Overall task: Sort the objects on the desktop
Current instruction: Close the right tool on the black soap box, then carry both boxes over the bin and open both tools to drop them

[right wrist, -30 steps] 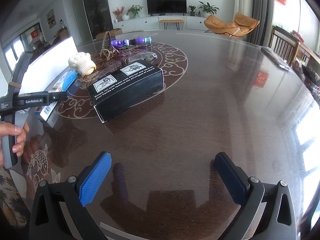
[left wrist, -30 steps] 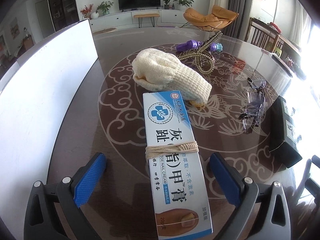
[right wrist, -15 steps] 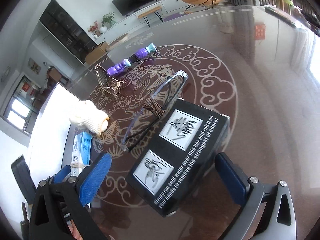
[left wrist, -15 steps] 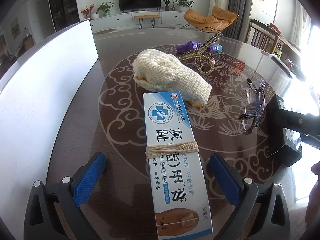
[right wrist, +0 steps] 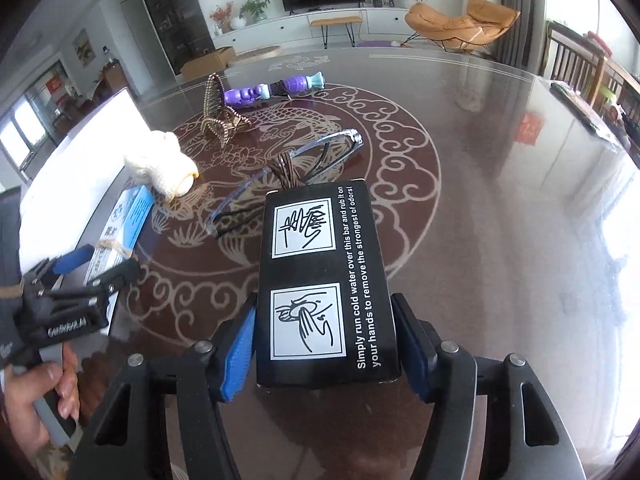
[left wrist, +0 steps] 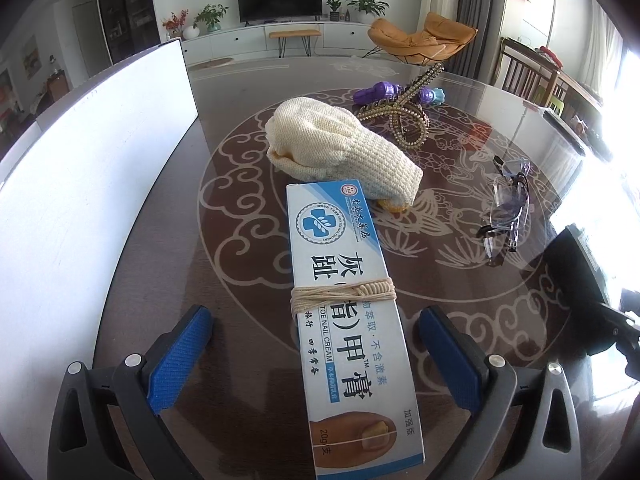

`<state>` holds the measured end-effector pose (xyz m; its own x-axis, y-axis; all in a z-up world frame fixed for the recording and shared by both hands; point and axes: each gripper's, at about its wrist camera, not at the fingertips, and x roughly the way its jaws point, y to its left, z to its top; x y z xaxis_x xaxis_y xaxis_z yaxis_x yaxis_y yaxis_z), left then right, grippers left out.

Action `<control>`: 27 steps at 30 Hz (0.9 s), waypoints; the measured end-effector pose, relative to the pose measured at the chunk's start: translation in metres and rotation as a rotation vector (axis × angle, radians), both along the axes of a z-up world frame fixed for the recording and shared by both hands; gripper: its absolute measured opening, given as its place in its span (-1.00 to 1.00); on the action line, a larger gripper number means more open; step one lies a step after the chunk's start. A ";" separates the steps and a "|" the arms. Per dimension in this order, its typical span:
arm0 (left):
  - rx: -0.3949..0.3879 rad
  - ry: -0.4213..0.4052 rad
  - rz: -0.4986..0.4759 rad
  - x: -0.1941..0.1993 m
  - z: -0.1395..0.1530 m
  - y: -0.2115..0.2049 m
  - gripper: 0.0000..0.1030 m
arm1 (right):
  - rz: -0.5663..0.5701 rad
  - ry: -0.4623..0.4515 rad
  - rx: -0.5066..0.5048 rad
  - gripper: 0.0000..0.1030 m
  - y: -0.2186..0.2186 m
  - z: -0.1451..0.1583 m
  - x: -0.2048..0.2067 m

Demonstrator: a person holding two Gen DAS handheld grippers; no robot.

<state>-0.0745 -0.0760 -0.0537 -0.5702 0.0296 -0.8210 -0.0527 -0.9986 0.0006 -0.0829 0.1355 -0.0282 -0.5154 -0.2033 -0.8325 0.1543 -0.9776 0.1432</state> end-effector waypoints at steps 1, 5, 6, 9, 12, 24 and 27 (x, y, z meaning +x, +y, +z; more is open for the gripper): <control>0.000 -0.003 -0.003 0.000 0.000 0.000 1.00 | 0.024 -0.003 -0.012 0.22 0.006 -0.001 0.010; -0.004 -0.047 -0.051 -0.003 0.002 0.001 1.00 | 0.061 -0.064 -0.068 0.45 0.035 -0.001 0.027; -0.006 -0.069 -0.057 -0.004 0.002 0.001 1.00 | 0.061 -0.079 -0.067 0.52 0.038 0.000 0.024; -0.011 -0.115 -0.049 -0.006 0.003 0.002 1.00 | 0.101 -0.112 -0.028 0.69 0.031 0.005 0.010; -0.013 -0.081 -0.056 -0.007 0.009 0.001 0.54 | 0.161 -0.219 0.087 0.75 0.006 -0.007 -0.003; 0.167 0.112 -0.086 0.064 0.081 -0.029 -0.18 | 0.272 -0.079 0.150 0.15 -0.036 0.050 0.036; 0.228 0.182 -0.074 0.091 0.123 -0.058 -0.18 | 0.324 -0.046 0.124 0.15 -0.064 0.078 0.037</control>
